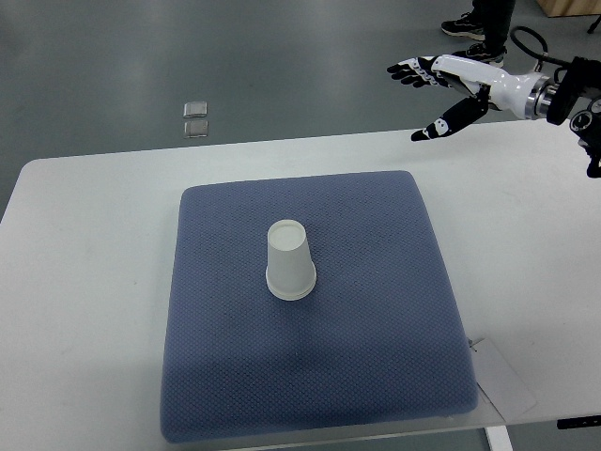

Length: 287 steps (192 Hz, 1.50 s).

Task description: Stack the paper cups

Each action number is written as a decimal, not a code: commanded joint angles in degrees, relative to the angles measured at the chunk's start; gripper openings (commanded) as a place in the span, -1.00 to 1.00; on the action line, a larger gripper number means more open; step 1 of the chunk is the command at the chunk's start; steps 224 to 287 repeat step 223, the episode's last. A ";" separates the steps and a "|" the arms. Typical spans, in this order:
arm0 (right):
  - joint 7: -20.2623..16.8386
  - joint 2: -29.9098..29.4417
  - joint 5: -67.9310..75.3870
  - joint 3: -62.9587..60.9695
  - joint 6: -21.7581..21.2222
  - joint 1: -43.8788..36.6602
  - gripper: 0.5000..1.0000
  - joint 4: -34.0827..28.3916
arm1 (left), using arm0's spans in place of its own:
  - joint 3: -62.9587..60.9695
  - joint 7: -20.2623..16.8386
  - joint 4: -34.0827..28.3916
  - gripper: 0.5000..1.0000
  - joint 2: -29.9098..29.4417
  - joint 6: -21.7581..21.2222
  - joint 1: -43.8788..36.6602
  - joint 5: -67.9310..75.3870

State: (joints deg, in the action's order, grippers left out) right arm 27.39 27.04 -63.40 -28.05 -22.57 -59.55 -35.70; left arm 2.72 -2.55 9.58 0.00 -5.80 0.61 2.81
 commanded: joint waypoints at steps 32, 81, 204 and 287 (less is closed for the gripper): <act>-8.05 -1.81 24.80 -0.61 -0.28 4.70 0.63 5.73 | 0.00 0.00 0.00 1.00 0.00 0.00 0.00 0.00; -11.66 -3.84 37.73 -0.52 -0.19 7.95 0.64 6.17 | 0.00 0.00 0.00 1.00 0.00 0.00 0.00 0.00; -9.55 -6.74 46.08 -0.43 -0.98 12.88 0.64 5.91 | 0.00 0.00 0.00 1.00 0.00 0.00 0.00 0.00; -9.11 -7.09 46.00 -0.43 -1.60 13.32 0.64 5.82 | 0.00 0.00 0.00 1.00 0.00 0.00 0.00 0.00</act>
